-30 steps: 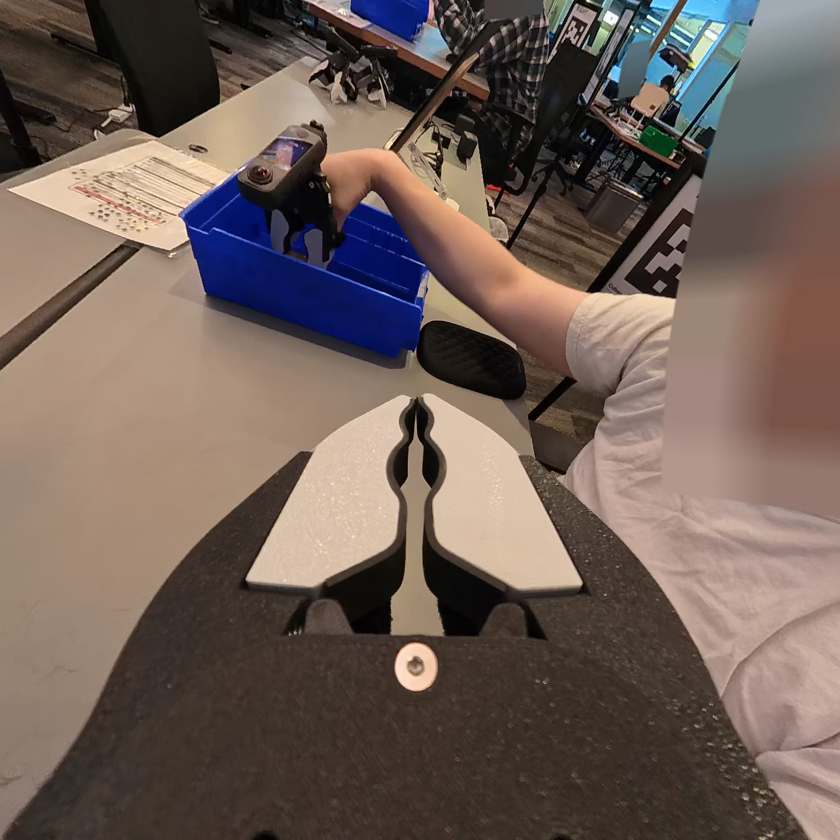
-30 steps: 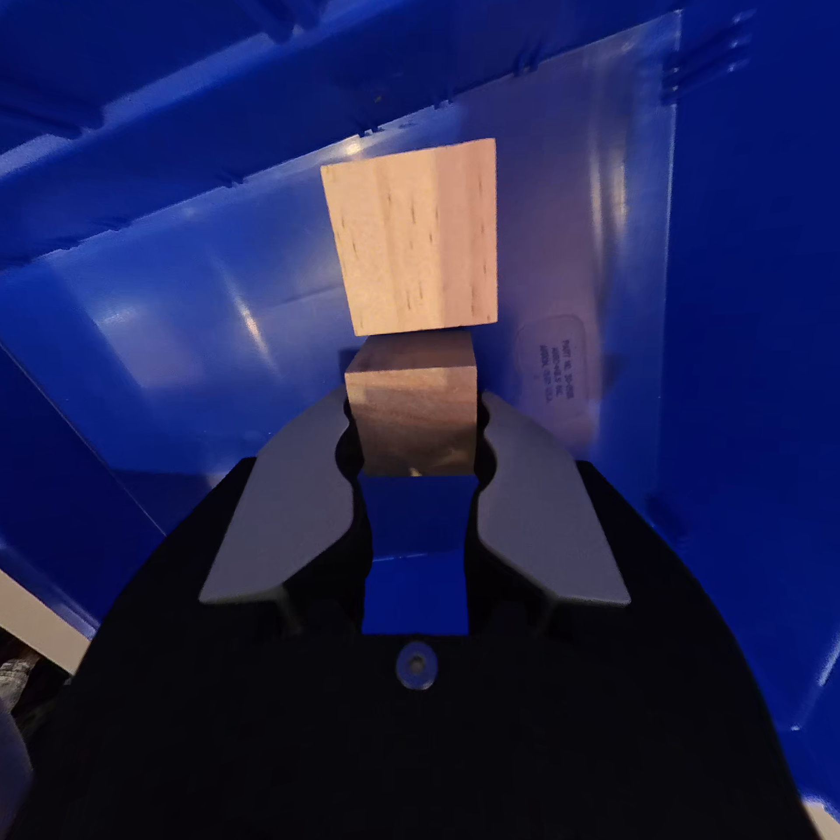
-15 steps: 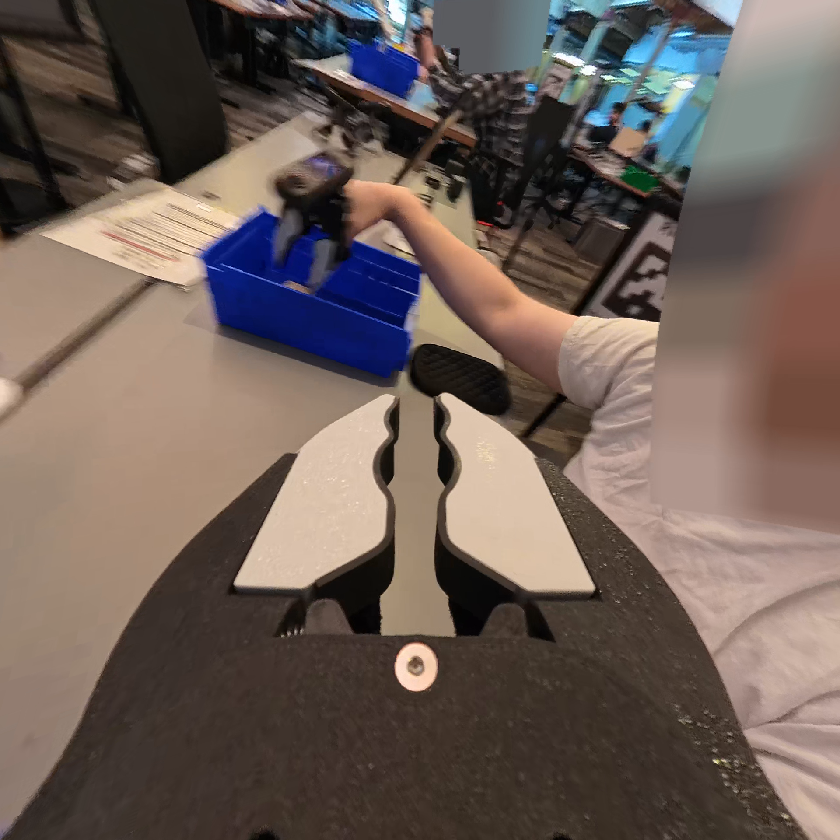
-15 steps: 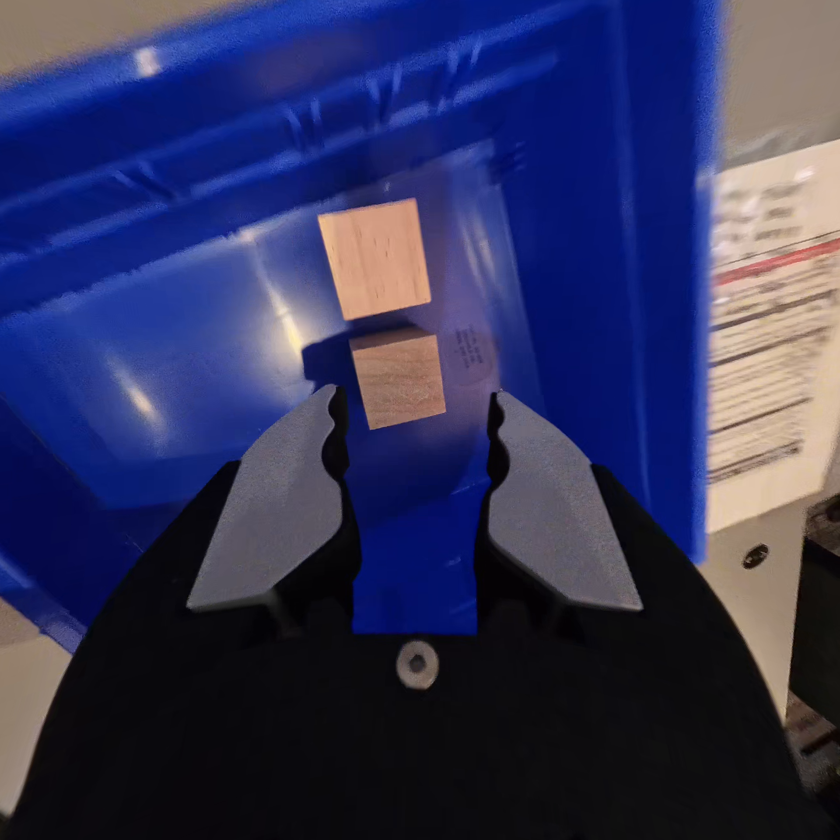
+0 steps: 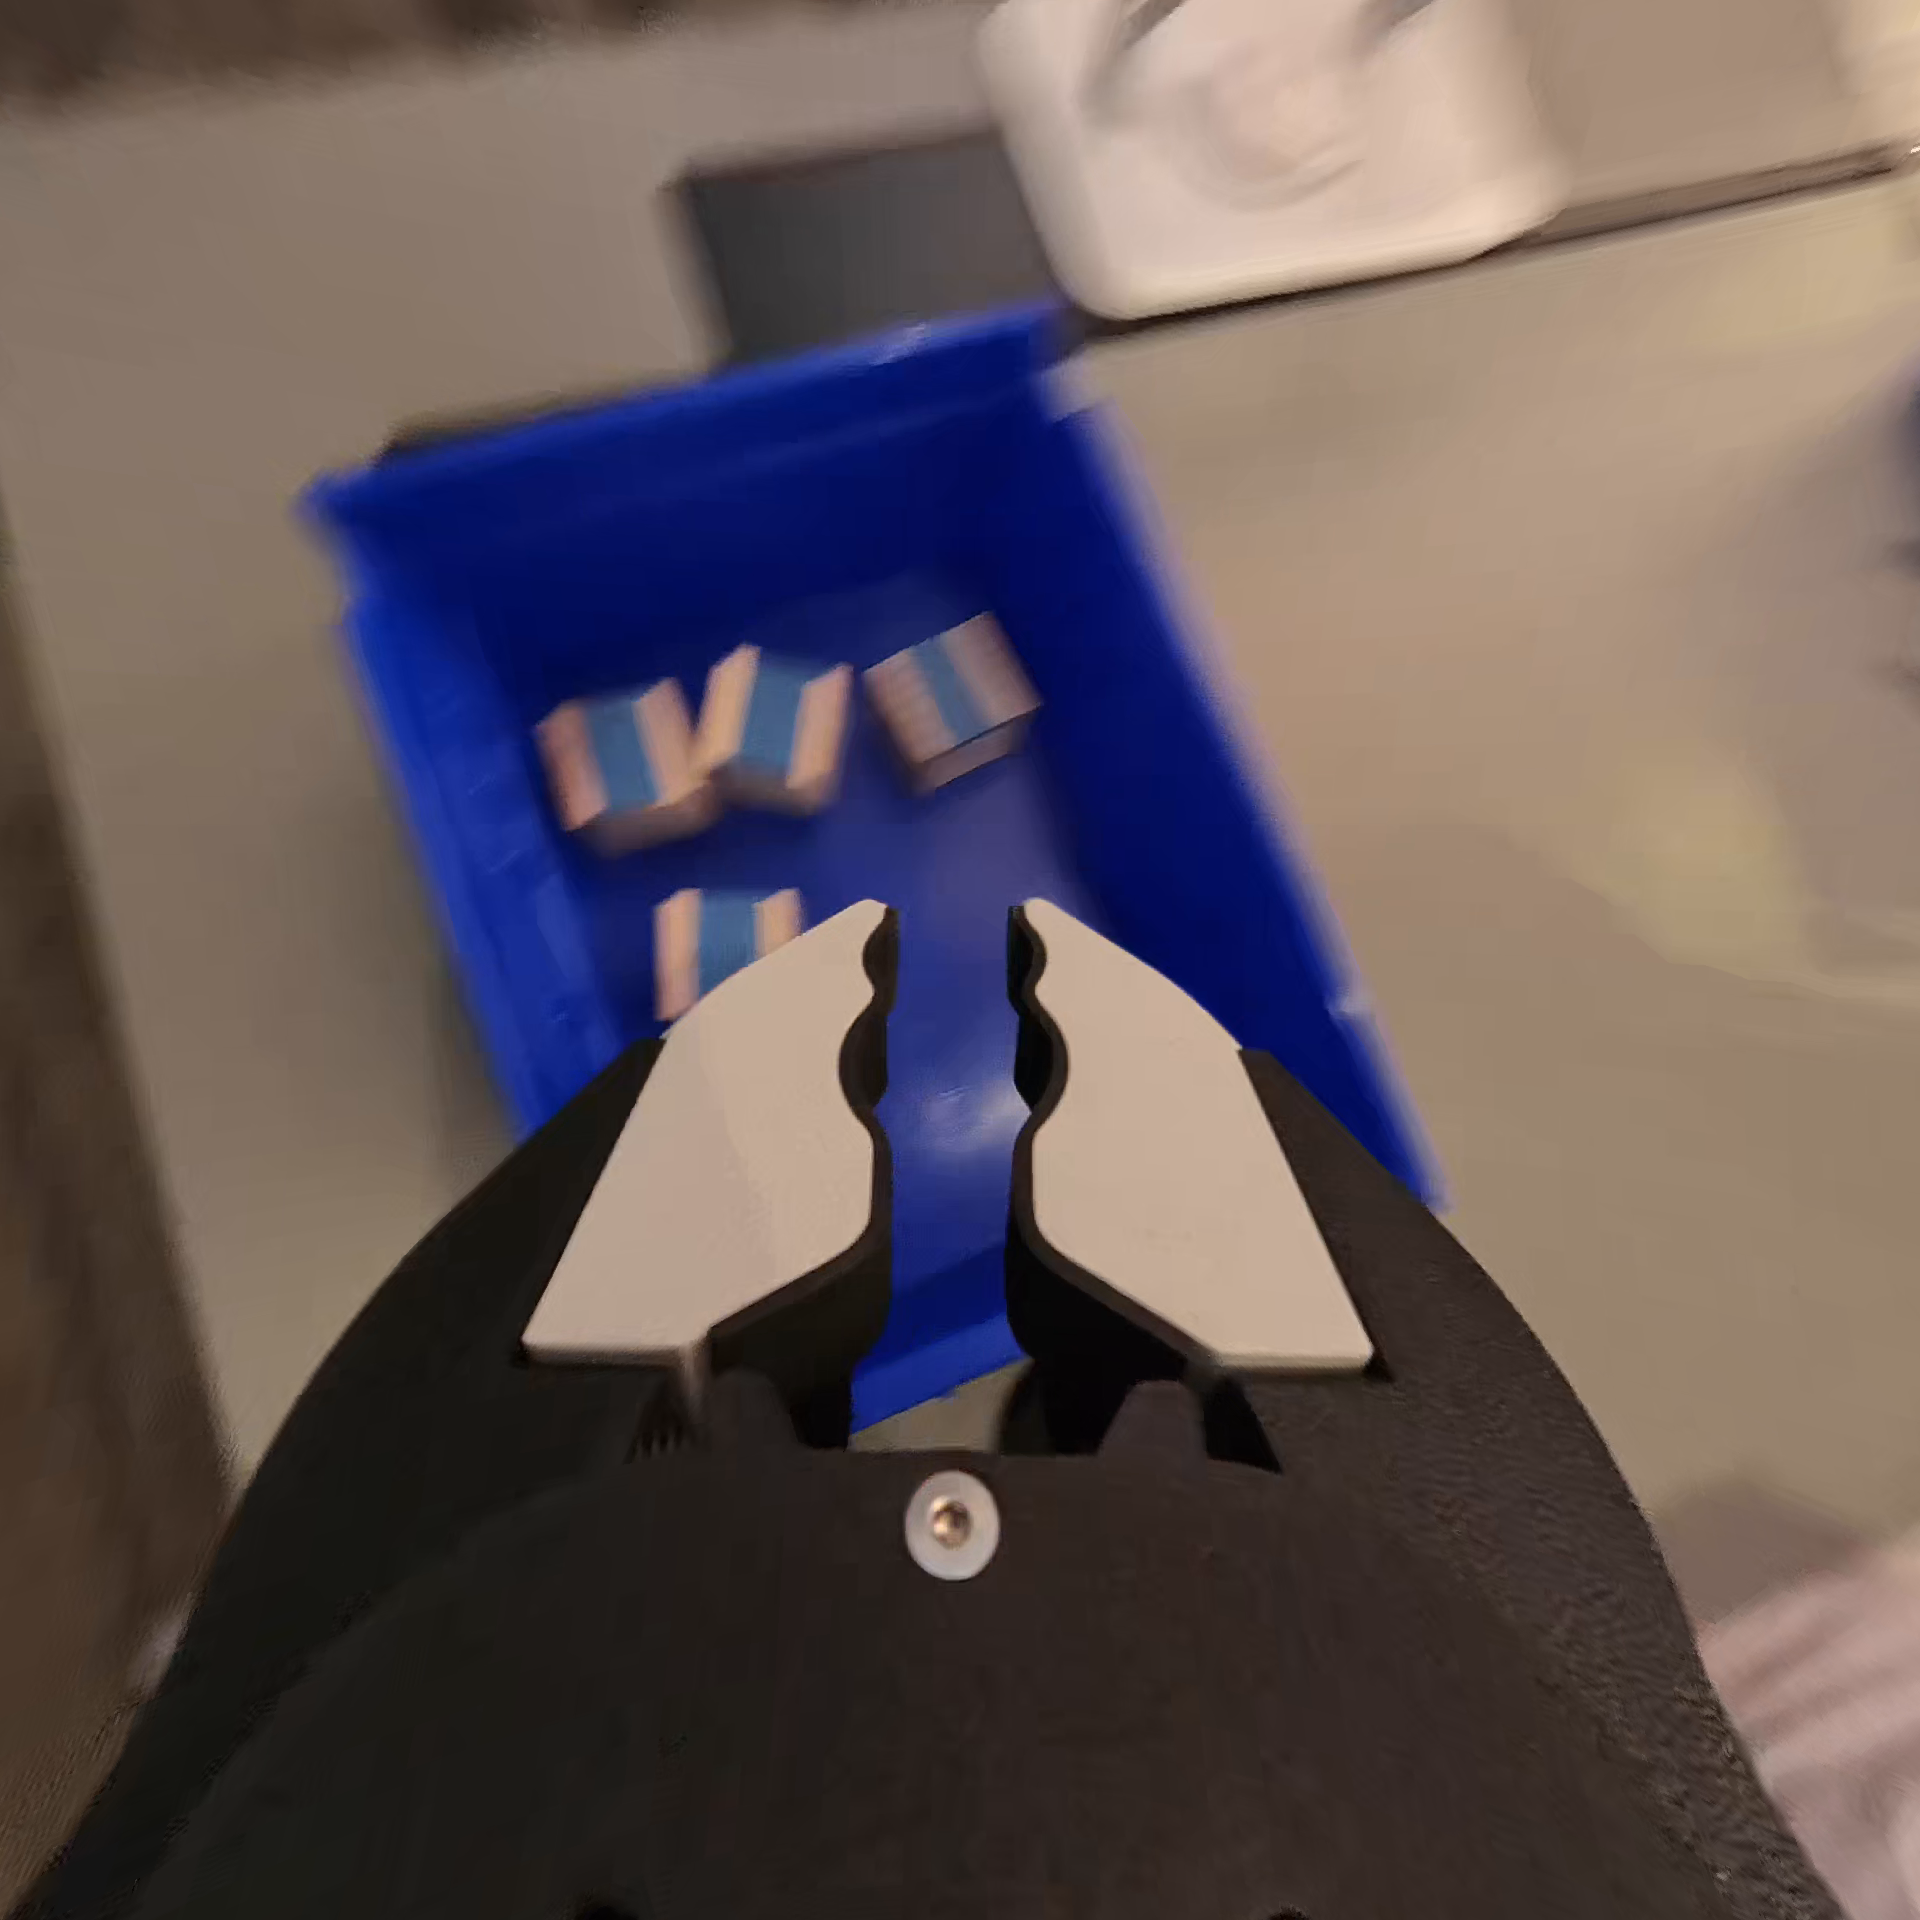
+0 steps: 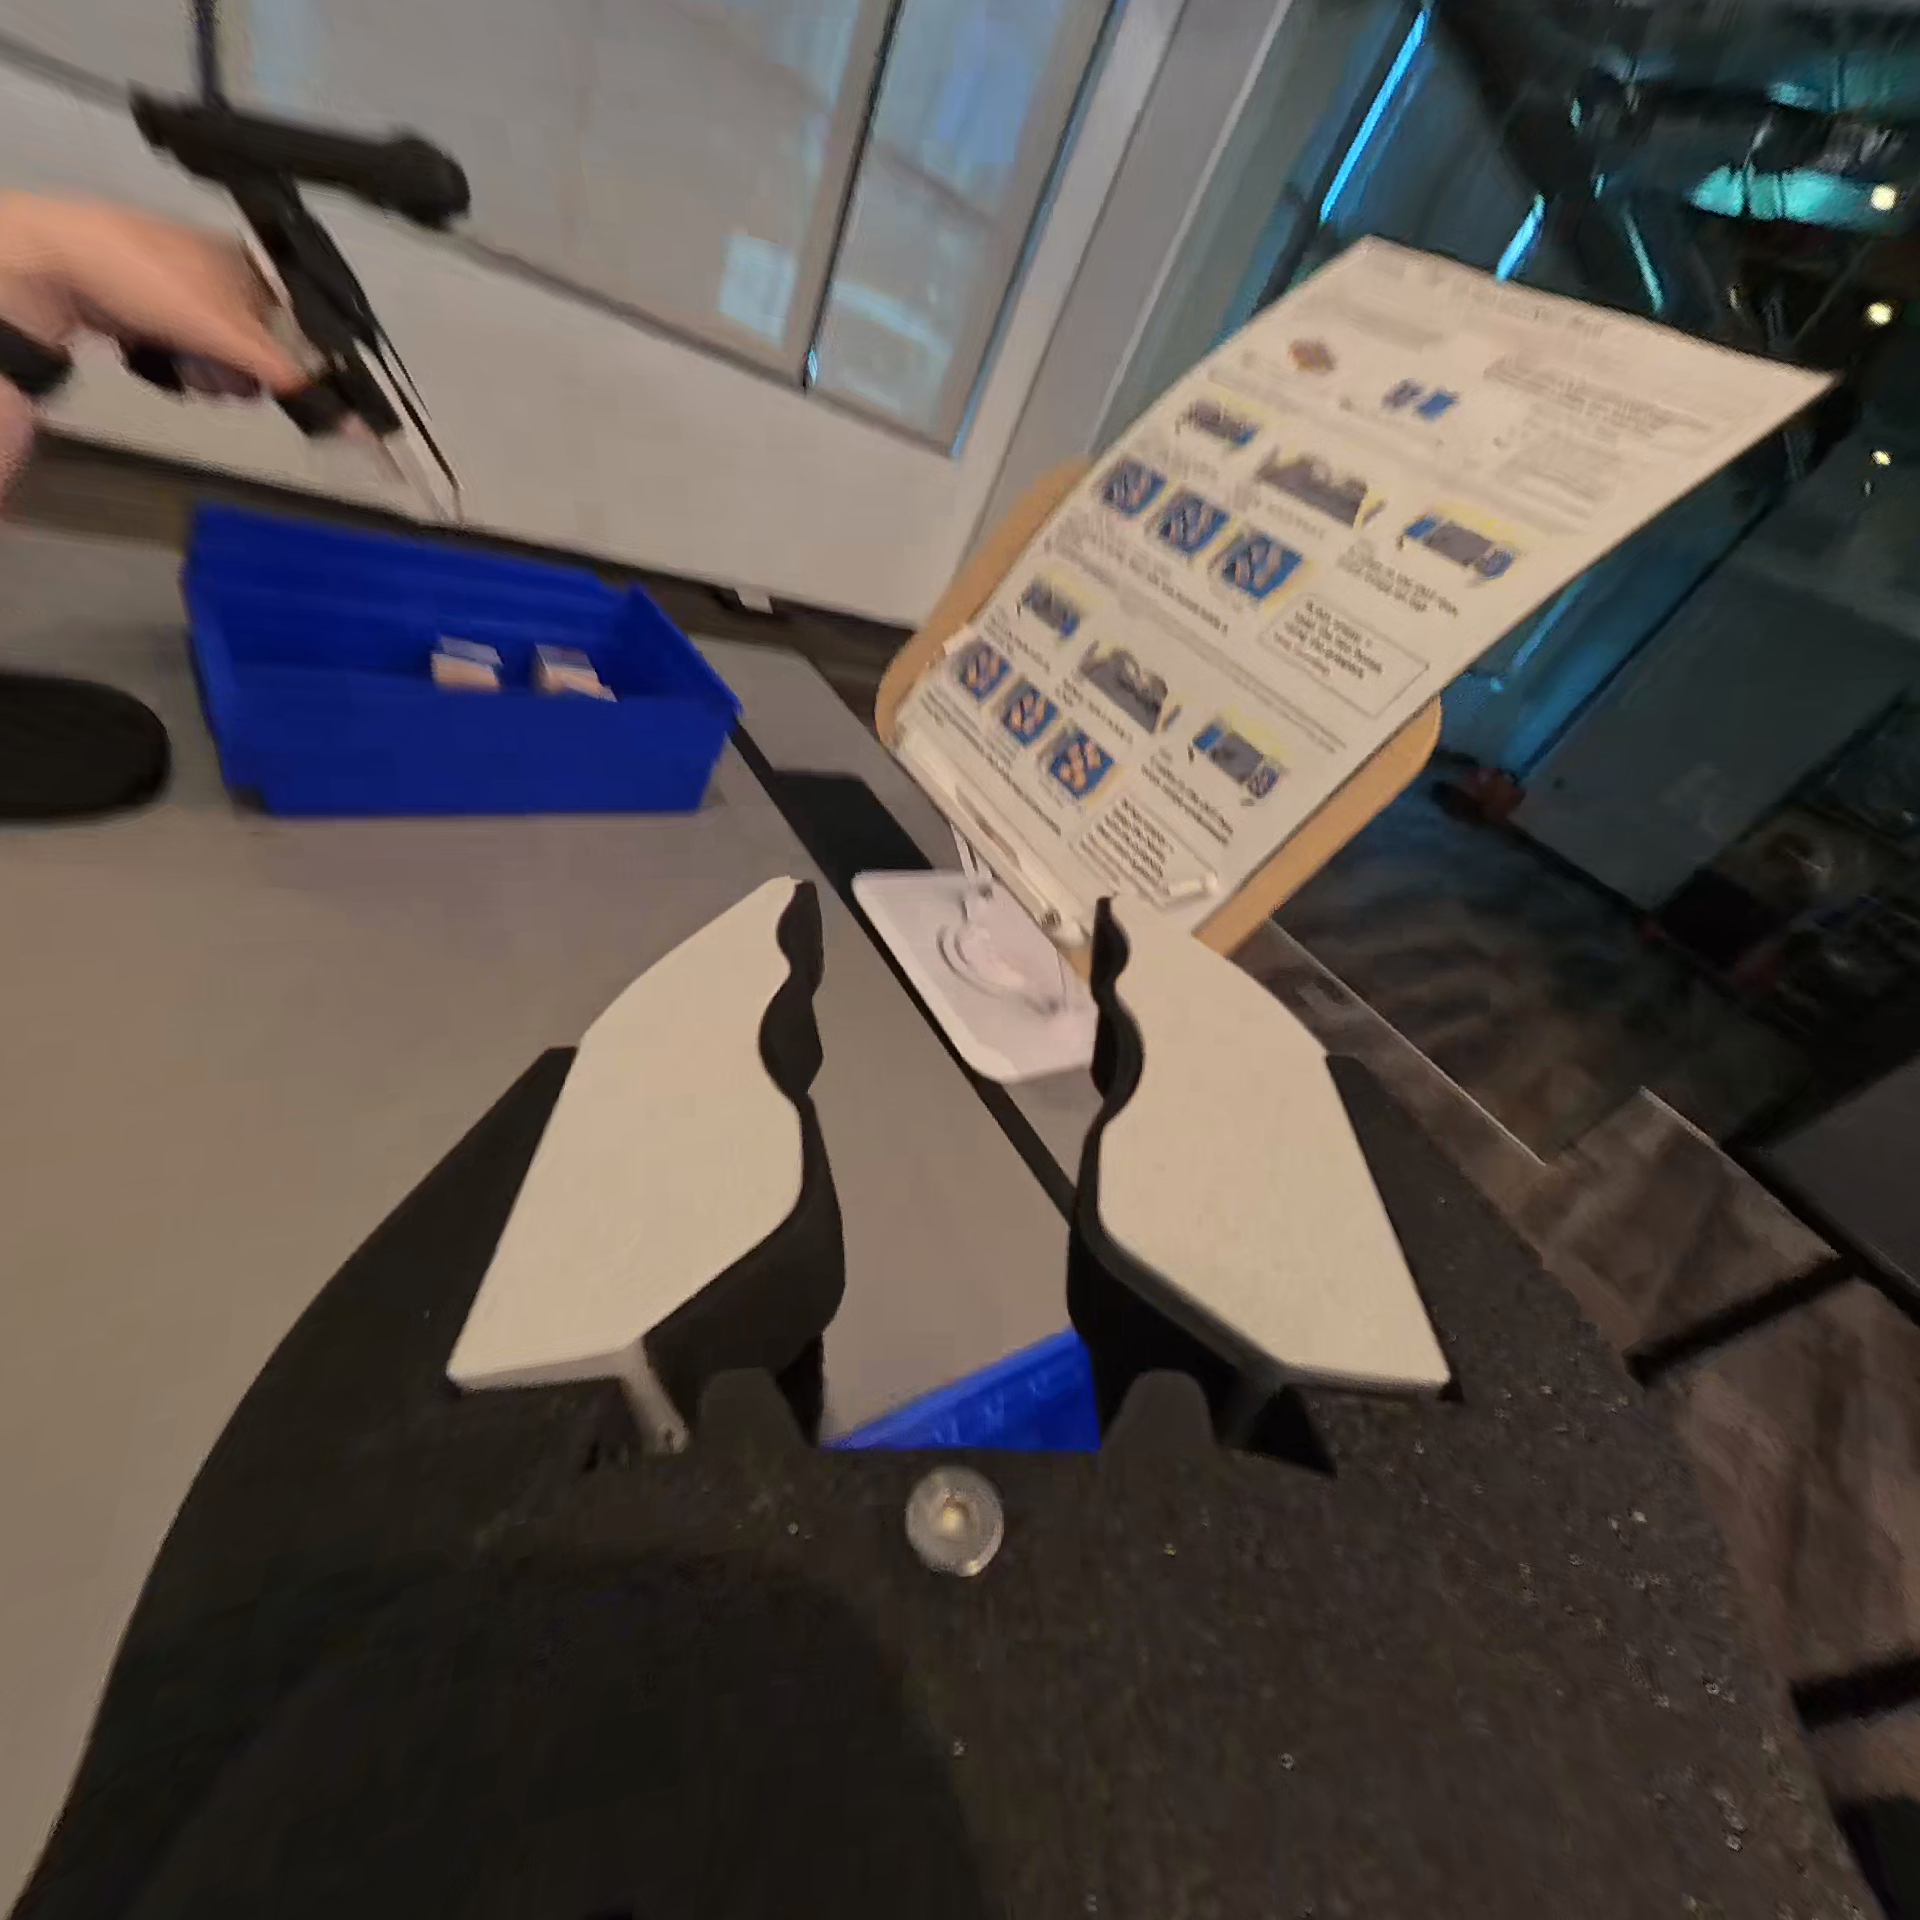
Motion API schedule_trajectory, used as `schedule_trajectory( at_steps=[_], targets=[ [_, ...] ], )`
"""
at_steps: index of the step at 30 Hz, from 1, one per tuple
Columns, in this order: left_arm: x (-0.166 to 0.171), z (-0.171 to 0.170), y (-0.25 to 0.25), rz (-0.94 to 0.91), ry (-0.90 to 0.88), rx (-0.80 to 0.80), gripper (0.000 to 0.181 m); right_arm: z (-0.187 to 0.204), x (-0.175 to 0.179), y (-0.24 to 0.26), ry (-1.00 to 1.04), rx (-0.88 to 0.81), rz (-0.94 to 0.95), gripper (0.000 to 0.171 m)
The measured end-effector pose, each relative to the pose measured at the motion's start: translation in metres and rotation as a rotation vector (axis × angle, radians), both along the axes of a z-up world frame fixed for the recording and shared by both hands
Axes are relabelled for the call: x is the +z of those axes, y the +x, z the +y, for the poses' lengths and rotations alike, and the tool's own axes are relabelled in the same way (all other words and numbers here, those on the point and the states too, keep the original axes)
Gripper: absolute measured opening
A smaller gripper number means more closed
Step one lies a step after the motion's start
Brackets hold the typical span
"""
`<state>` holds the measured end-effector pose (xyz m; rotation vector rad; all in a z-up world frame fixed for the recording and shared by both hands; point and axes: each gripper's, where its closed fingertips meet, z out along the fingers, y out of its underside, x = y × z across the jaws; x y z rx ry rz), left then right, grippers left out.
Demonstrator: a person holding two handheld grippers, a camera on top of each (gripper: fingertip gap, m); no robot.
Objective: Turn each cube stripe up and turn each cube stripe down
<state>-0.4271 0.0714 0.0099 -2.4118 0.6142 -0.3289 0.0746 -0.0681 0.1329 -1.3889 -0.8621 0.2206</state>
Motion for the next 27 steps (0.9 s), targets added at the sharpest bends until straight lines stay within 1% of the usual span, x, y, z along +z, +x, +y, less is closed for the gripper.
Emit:
schedule_trajectory(
  at_steps=[1,3,5,7,8,10,12,14,16,20,27],
  targets=[
    [-0.015,0.007,-0.009,0.060,-0.042,0.038,0.019,0.002,-0.007,0.000,-0.009,-0.029,-0.054,0.050],
    [-0.043,0.015,-0.018,0.159,-0.136,0.066,0.019,0.005,-0.016,-0.003,-0.025,-0.055,-0.119,0.053],
    [-0.070,0.019,-0.021,0.231,-0.233,0.078,0.019,0.008,-0.019,-0.009,-0.043,-0.051,-0.130,0.055],
    [-0.091,0.021,-0.019,0.249,-0.316,0.094,0.012,0.009,-0.019,-0.016,-0.052,-0.028,-0.117,0.057],
    [-0.098,0.024,-0.020,0.261,-0.341,0.107,0.013,0.008,-0.019,-0.021,-0.055,0.001,-0.104,0.056],
    [-0.105,0.029,-0.028,0.312,-0.344,0.145,0.017,0.001,-0.016,-0.034,-0.054,0.094,-0.060,0.056],
    [-0.105,0.032,-0.031,0.336,-0.326,0.142,0.021,-0.002,-0.014,-0.039,-0.056,0.143,-0.031,0.055],
    [-0.105,0.036,-0.035,0.362,-0.302,0.138,0.025,-0.002,-0.015,-0.040,-0.060,0.148,-0.037,0.055],
    [-0.111,0.038,-0.040,0.389,-0.308,0.129,0.032,-0.001,-0.019,-0.042,-0.068,0.154,-0.054,0.054],
    [-0.122,0.038,-0.046,0.394,-0.351,0.146,0.033,-0.003,-0.025,-0.049,-0.077,0.189,-0.079,0.055],
    [-0.122,0.039,-0.046,0.356,-0.349,0.153,0.038,-0.001,-0.038,-0.058,-0.110,0.209,-0.135,0.055]
  ],
)
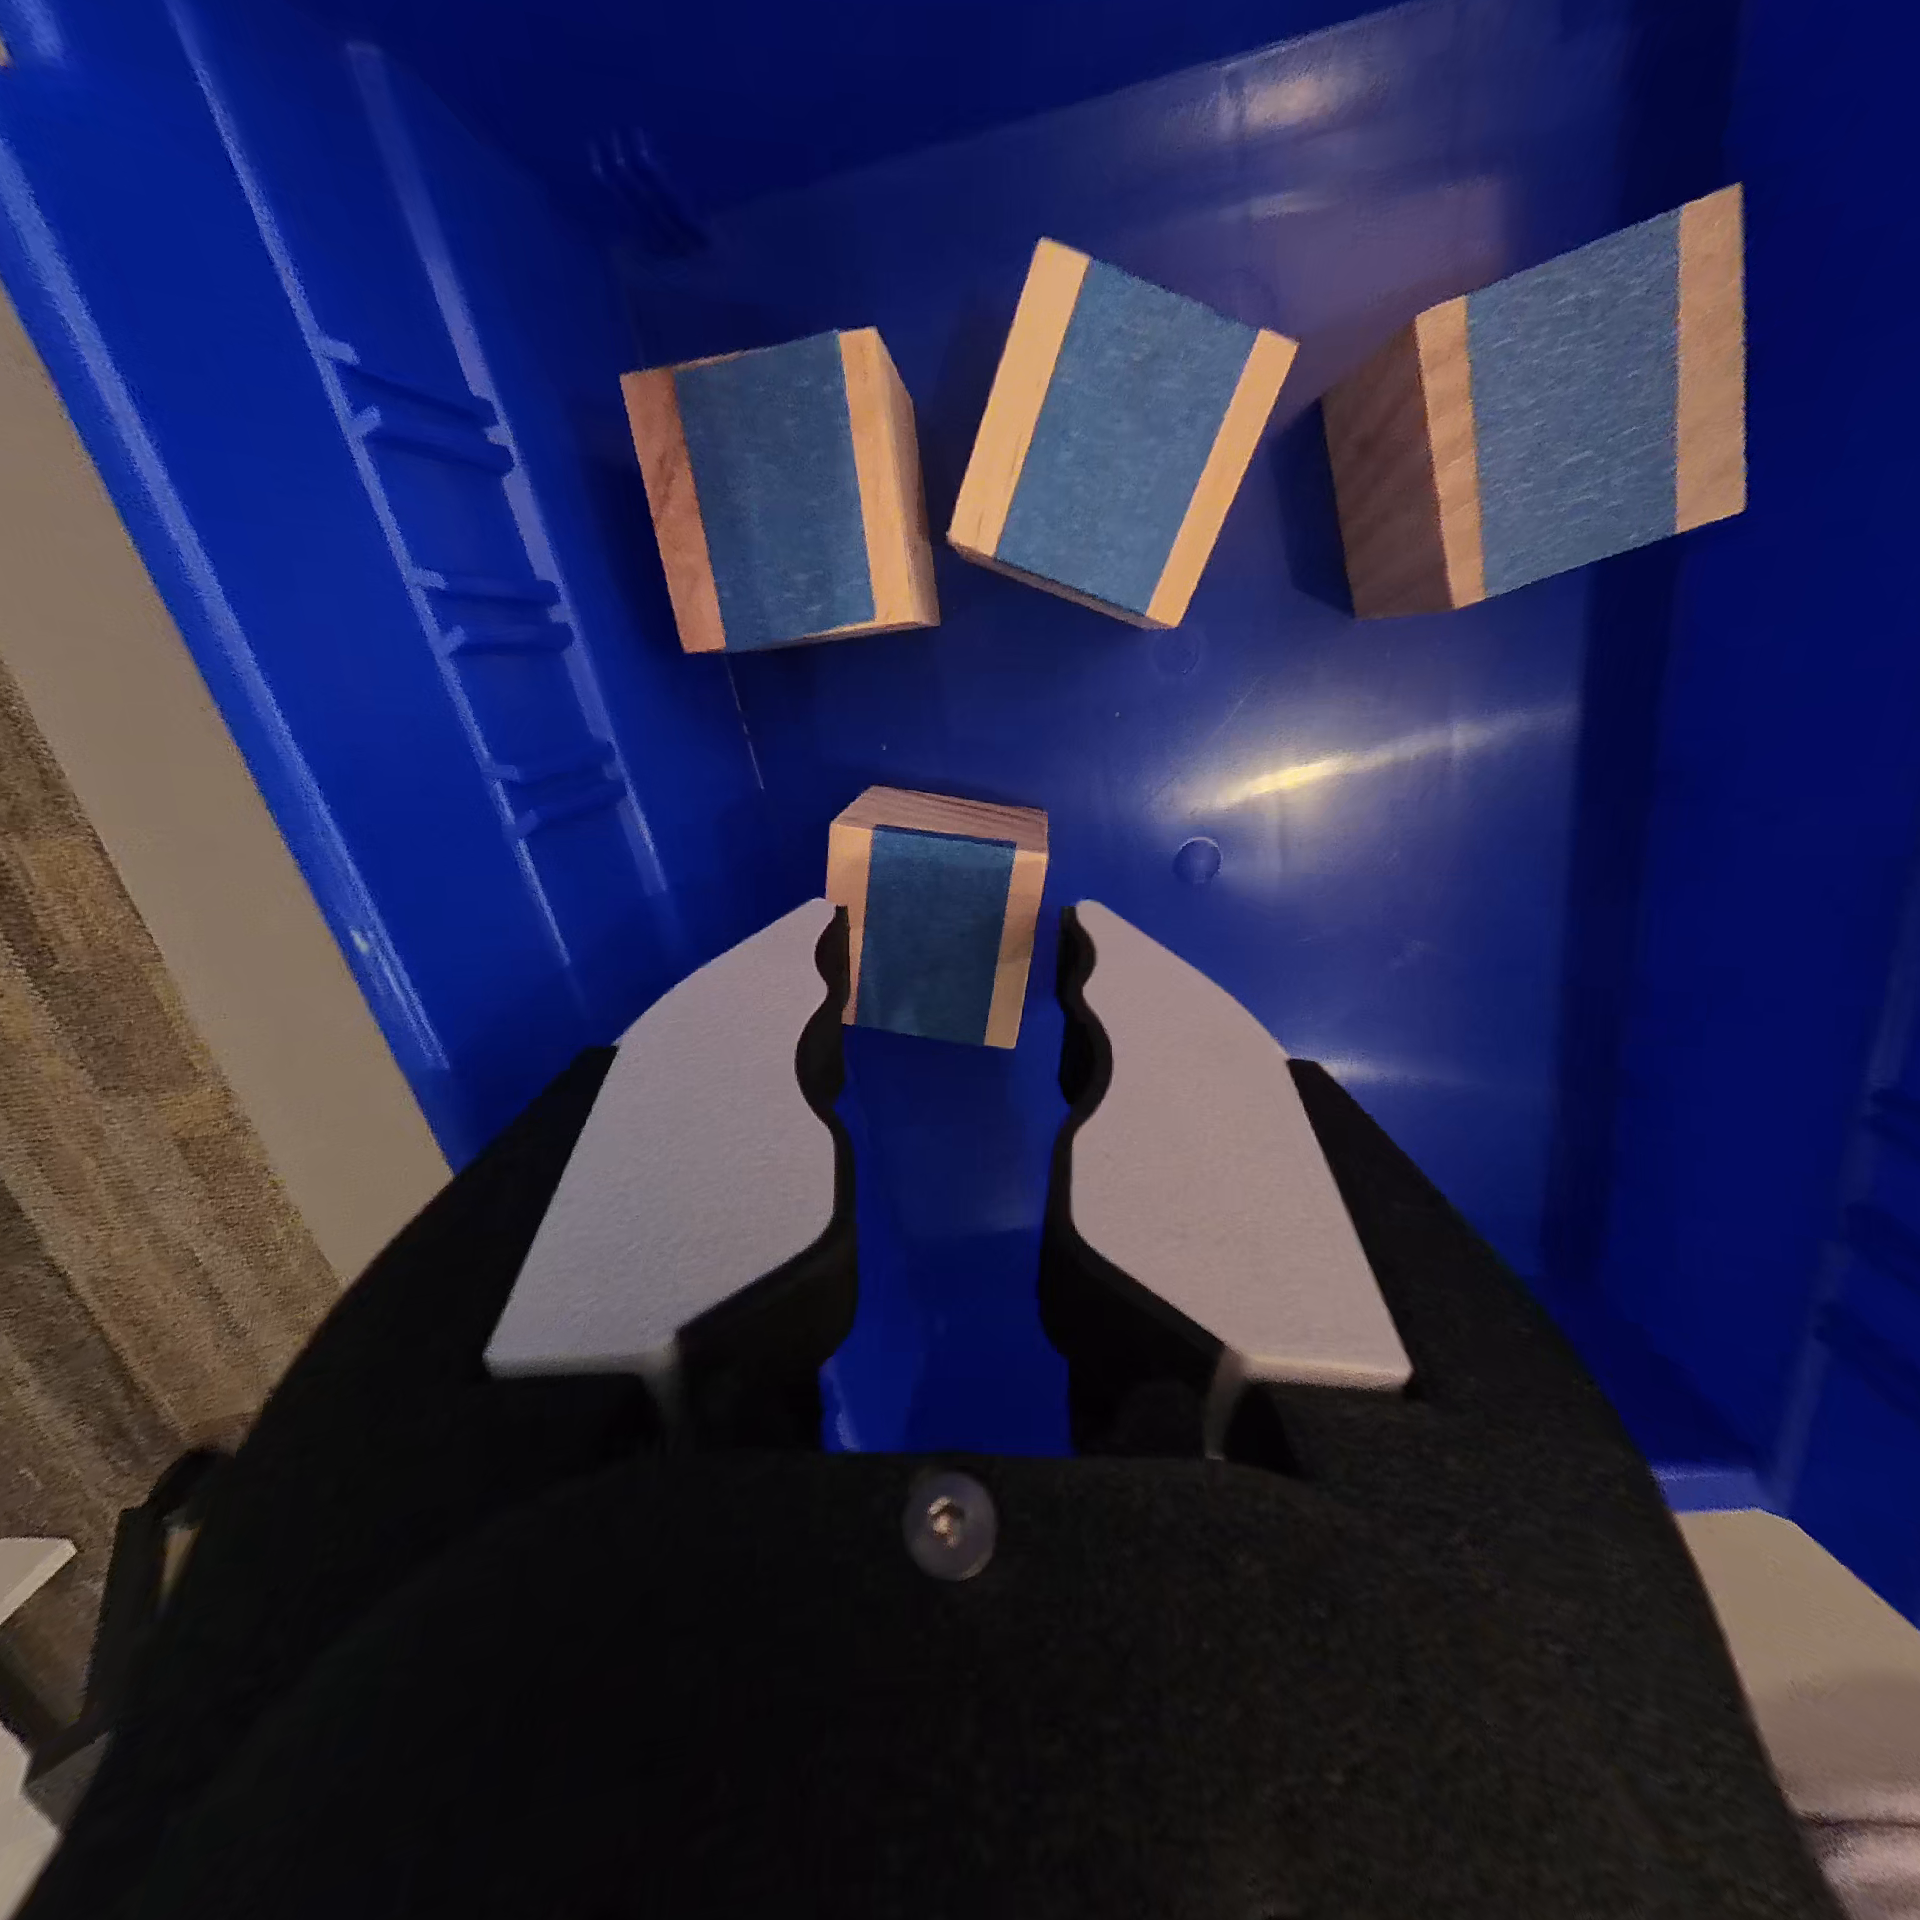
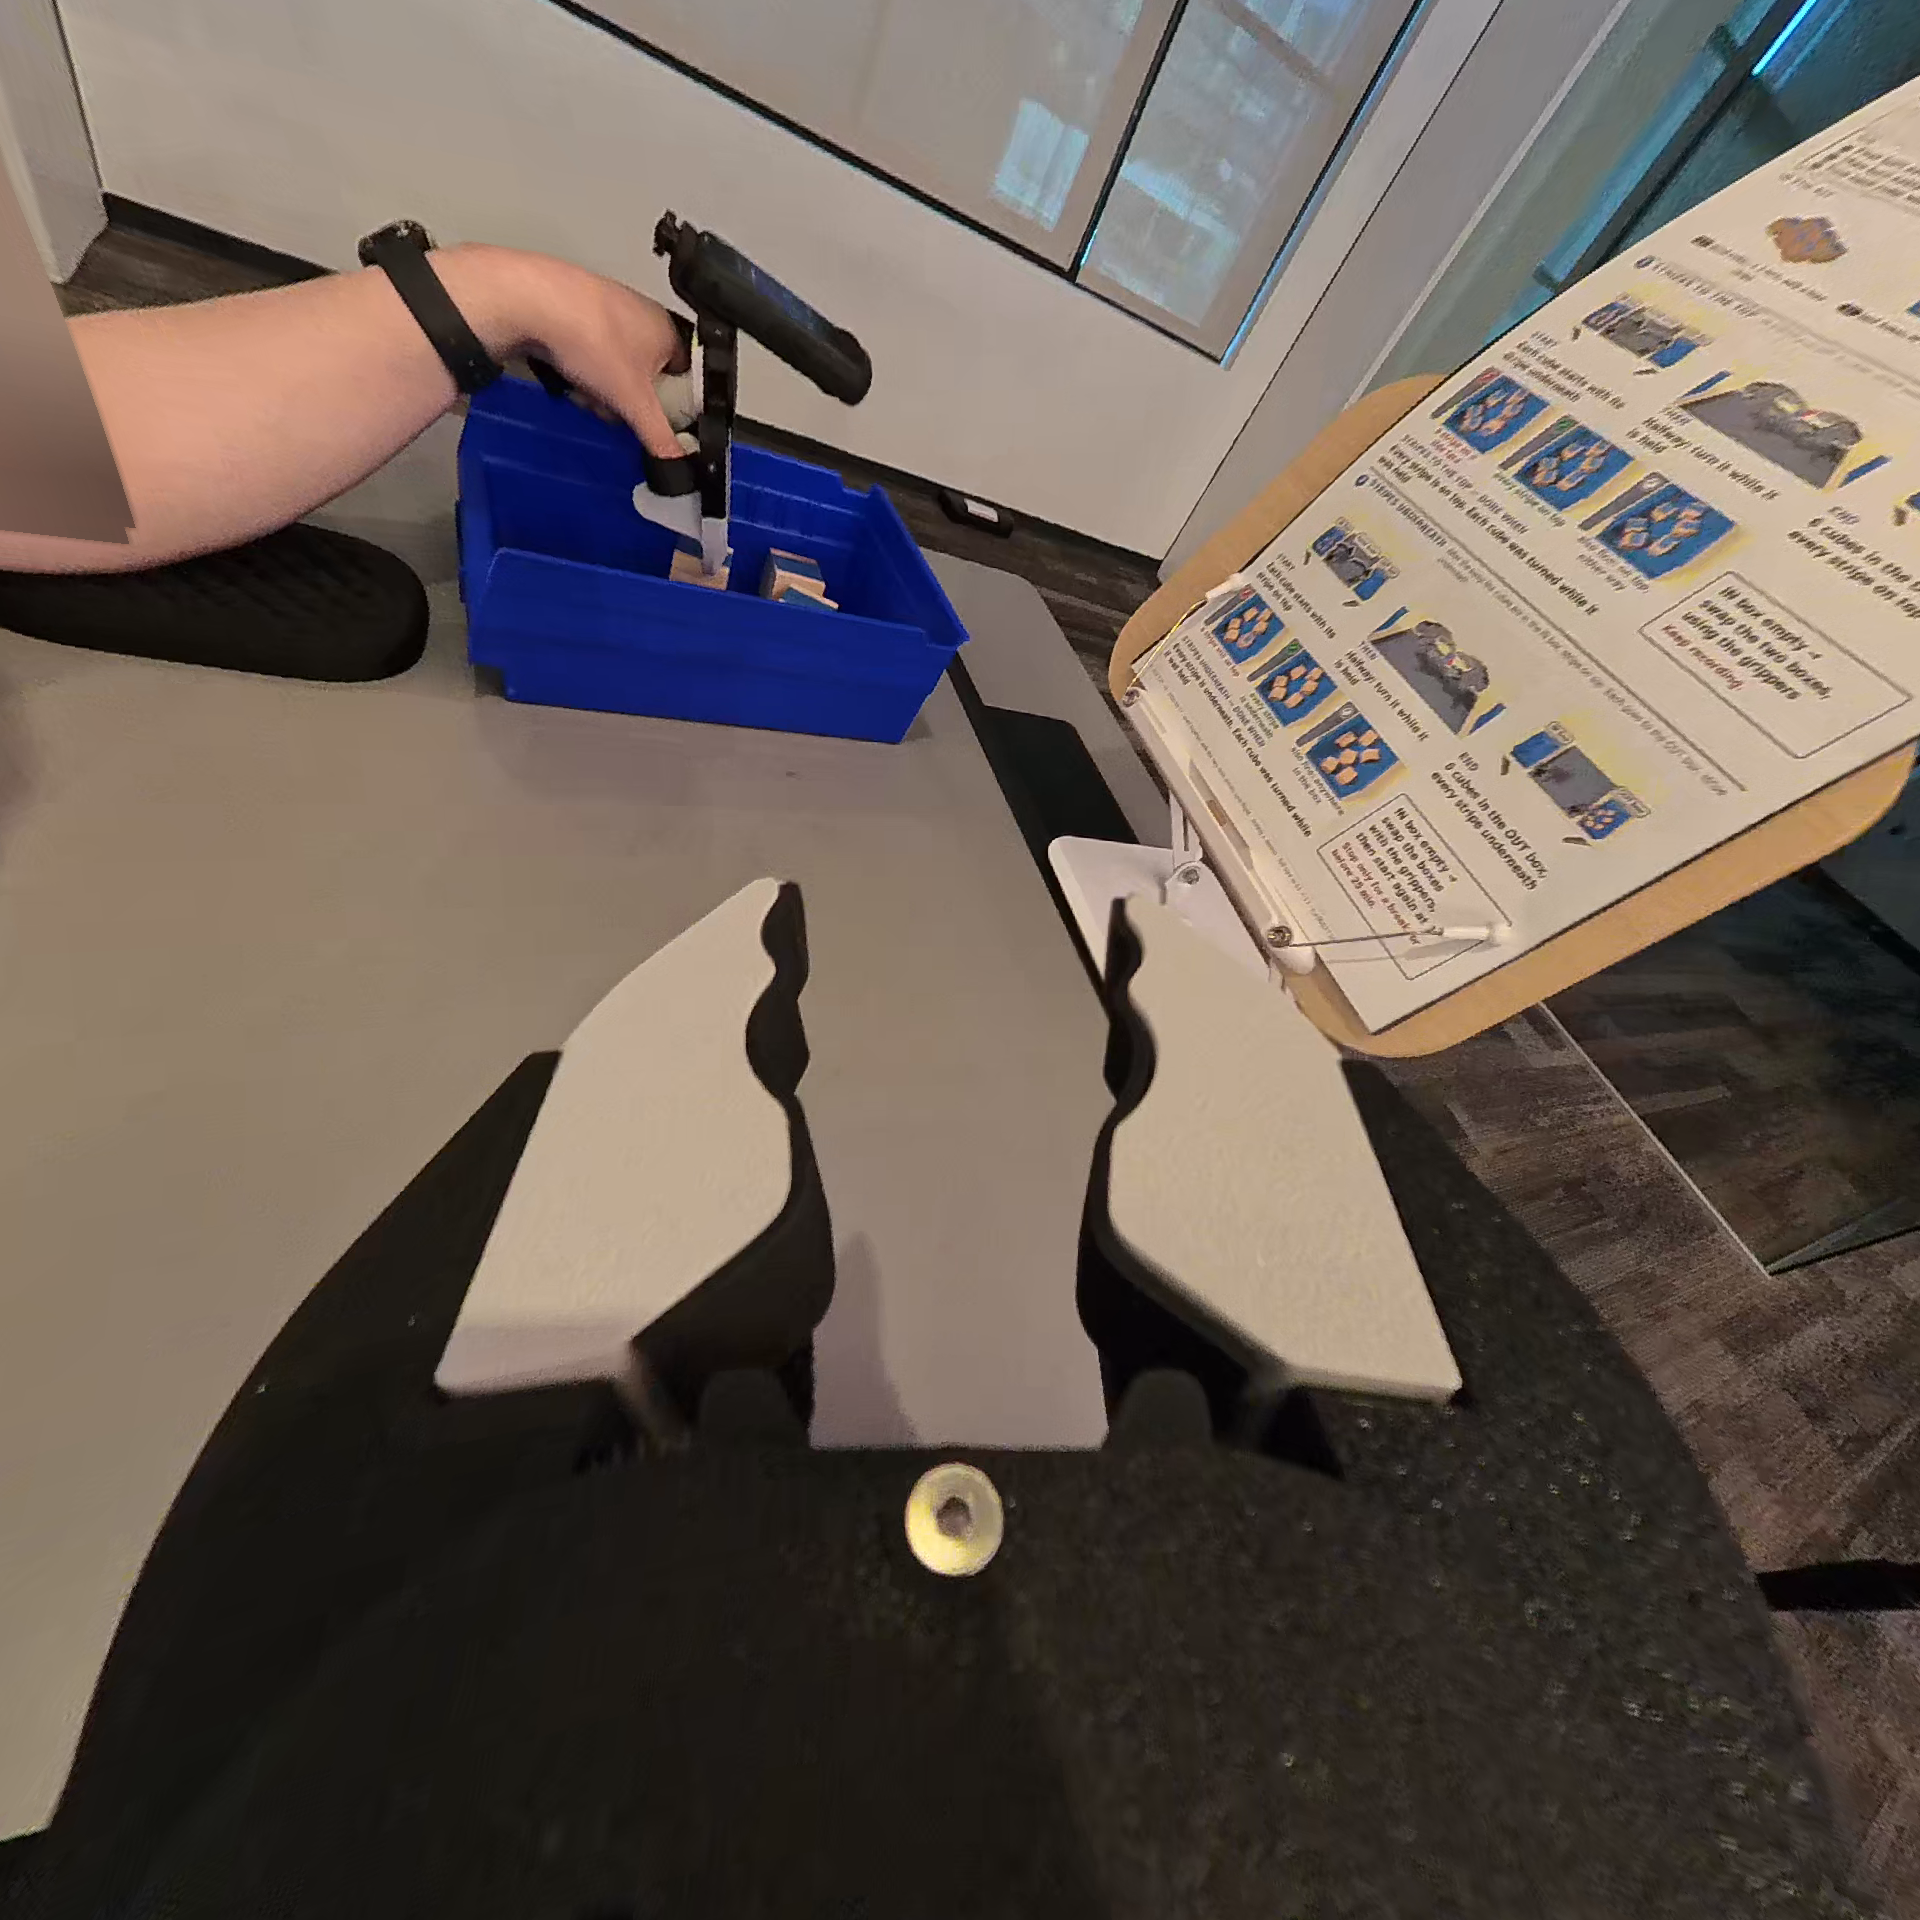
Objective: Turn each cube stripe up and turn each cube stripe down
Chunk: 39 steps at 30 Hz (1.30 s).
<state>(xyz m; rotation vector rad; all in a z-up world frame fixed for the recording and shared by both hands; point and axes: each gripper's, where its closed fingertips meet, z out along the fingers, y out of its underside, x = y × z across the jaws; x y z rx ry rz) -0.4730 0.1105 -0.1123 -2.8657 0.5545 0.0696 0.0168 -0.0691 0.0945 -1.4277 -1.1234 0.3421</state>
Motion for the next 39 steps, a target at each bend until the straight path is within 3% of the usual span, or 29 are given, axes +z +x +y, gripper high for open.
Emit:
schedule_trajectory(
  at_steps=[17,24,30,36,39],
  targets=[
    [-0.017,-0.004,-0.013,0.149,-0.074,0.004,0.044,0.010,-0.030,-0.016,-0.058,0.020,-0.116,0.055],
    [-0.021,-0.006,-0.010,0.265,-0.104,-0.015,0.047,0.007,-0.022,-0.018,-0.027,0.051,-0.066,0.052],
    [-0.020,-0.006,0.023,0.175,-0.090,-0.084,0.046,-0.011,0.000,-0.030,-0.020,0.213,0.111,0.051],
    [-0.013,-0.015,0.076,-0.187,-0.139,-0.137,0.046,-0.043,0.029,-0.041,-0.068,0.511,0.384,0.051],
    [-0.005,-0.014,0.078,-0.277,-0.127,-0.131,0.046,-0.061,0.047,-0.038,-0.106,0.689,0.548,0.047]
  ],
)
